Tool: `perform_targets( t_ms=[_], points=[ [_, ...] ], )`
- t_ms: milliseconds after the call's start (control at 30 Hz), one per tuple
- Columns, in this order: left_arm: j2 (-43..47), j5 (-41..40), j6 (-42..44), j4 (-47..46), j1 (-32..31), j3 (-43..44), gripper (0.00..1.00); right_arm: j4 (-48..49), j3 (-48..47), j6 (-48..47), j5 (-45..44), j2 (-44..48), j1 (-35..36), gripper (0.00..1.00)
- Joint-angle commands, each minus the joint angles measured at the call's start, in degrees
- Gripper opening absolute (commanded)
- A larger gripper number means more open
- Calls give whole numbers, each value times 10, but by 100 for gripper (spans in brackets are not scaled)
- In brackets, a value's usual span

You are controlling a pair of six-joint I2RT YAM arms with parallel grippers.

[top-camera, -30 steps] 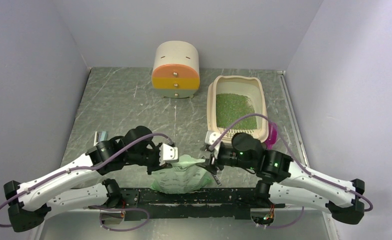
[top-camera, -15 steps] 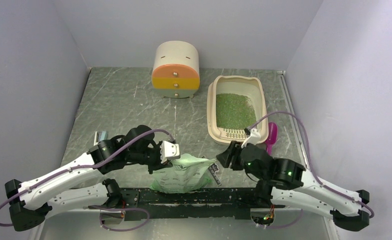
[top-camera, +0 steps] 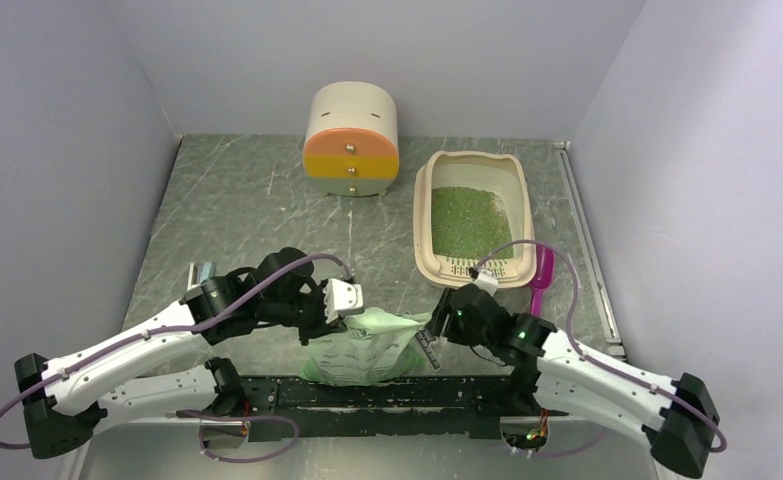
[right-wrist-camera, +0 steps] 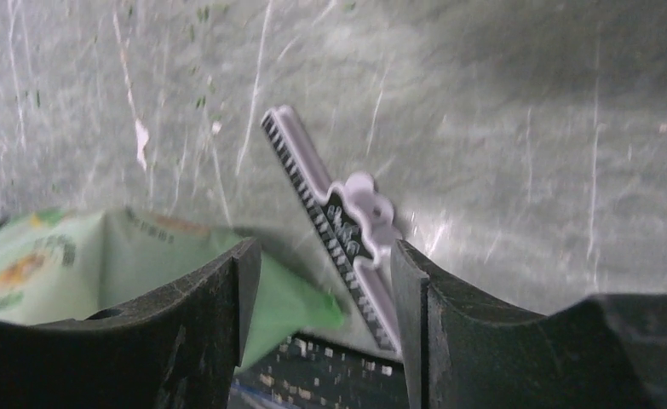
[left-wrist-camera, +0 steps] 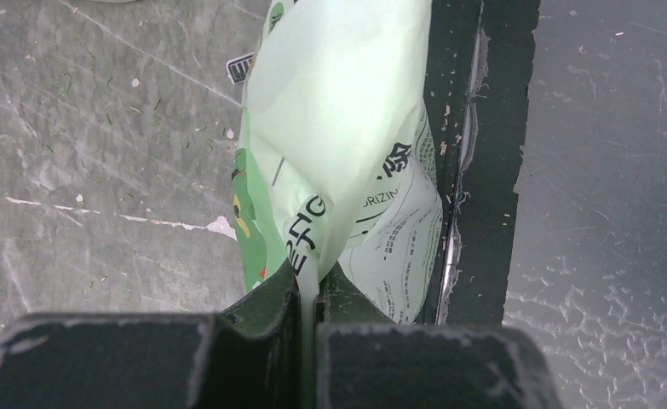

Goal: Fill the litter box with clean litter
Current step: Pick up the clamp at the center of the board.

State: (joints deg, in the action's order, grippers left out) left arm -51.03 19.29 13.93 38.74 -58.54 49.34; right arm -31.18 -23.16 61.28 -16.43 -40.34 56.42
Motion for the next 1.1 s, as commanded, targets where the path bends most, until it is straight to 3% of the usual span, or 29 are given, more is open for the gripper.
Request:
perform_targets(
  t_ms=[0, 267, 433, 567, 767, 867, 967, 1067],
  points=[
    [-13, 11, -34, -42, -2, 22, 5, 139, 23, -94, 121, -55, -96, 60],
    [-46, -26, -94, -90, -1, -1, 5, 197, 23, -154, 207, -153, -124, 46],
    [-60, -18, -106, -96, 26, -4, 5, 170, 28, -162, 179, -140, -124, 48],
    [-47, 39, -103, -108, 91, -15, 5, 170, 42, -162, 177, -120, -126, 60],
    [-57, 116, -91, -117, 143, -19, 5, 204, 59, -164, 214, -130, -129, 51],
    [-77, 154, -87, -122, 168, -19, 5, 208, 54, -173, 212, -154, -130, 26],
    [-101, 195, -78, -119, 202, -11, 5, 209, 50, -182, 206, -161, -130, 18],
    [-127, 222, -61, -98, 233, 11, 5, 208, 45, -191, 208, -141, -131, 3]
  ],
)
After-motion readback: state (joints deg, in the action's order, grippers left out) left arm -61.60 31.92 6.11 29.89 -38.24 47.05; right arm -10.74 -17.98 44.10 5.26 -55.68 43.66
